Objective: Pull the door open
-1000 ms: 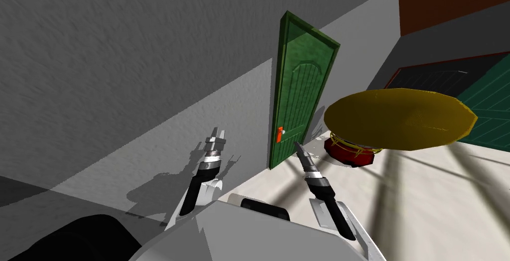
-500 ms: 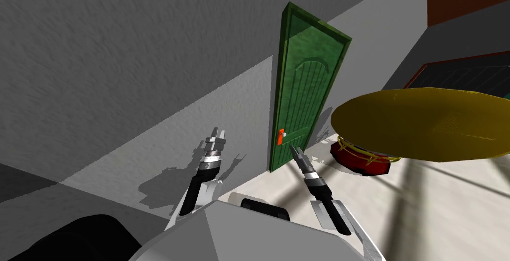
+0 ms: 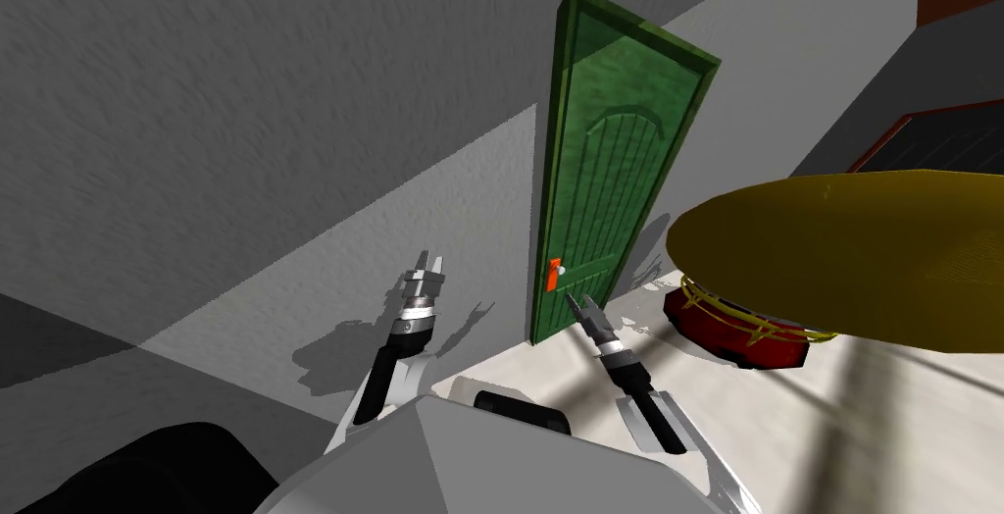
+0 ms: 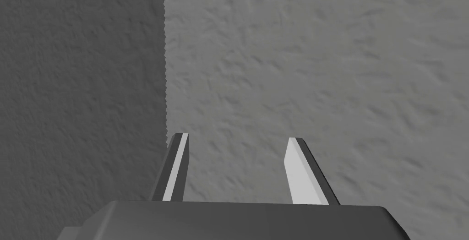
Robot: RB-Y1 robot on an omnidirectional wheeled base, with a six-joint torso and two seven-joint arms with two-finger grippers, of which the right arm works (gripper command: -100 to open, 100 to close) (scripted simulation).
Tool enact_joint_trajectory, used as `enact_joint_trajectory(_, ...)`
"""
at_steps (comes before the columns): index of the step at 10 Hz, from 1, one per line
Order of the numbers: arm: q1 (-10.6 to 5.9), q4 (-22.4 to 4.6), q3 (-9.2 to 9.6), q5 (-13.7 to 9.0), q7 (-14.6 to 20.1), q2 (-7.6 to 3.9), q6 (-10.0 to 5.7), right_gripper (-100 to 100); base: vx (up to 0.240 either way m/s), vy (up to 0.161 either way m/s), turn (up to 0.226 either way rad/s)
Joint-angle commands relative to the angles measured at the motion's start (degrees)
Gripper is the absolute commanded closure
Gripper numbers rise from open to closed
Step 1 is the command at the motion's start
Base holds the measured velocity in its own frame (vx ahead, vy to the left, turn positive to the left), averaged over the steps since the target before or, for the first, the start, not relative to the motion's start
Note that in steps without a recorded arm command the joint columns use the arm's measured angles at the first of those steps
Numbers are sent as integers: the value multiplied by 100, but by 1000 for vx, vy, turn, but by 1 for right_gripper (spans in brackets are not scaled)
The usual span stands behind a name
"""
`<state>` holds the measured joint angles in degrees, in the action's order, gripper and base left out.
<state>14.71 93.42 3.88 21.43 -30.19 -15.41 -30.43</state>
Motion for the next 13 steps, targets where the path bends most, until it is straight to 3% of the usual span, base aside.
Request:
enact_joint_trajectory(1,-99,-235,8,148,-185,-97,-21,-100,79,-88,108)
enact_joint_trajectory(11,-554,-1413,40,883,-1071,-570,-157,-100,78,-82,79)
enact_joint_trajectory(12,-531,-1366,27,826,-1004,-538,-175,-100,50,-45,19)
enact_joint_trajectory(13,-595,-1591,-134,769,-1041,-585,-284,-100,90,52,164)
